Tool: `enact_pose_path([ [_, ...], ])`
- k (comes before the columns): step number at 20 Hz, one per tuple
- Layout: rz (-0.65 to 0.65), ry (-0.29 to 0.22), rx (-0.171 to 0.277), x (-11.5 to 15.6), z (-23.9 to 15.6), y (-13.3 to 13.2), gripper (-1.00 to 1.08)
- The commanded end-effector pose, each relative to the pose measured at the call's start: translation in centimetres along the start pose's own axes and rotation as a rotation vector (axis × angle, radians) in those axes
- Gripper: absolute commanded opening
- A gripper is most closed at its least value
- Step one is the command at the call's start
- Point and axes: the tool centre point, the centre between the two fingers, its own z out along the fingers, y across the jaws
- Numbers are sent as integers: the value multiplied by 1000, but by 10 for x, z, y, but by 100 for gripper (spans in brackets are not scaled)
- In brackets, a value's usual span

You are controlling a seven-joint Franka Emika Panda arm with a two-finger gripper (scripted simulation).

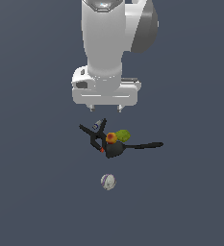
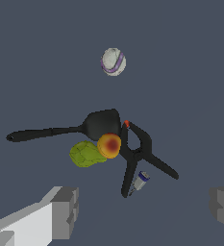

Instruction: Pick up a designated object from a clutter of objects.

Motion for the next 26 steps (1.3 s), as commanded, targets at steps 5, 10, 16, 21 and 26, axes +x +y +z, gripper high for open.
enact_pose_path([
  [5,6,-2,-3,-1,-2,0,100],
  [10,18,-7,-8,-3,-7,-1,100],
  [16,25,-6,-8,-2,-5,-2,100],
  [21,58,-4,-7,0,0,-6,100],
  [26,114,-1,-6,4,9,-12,100],
])
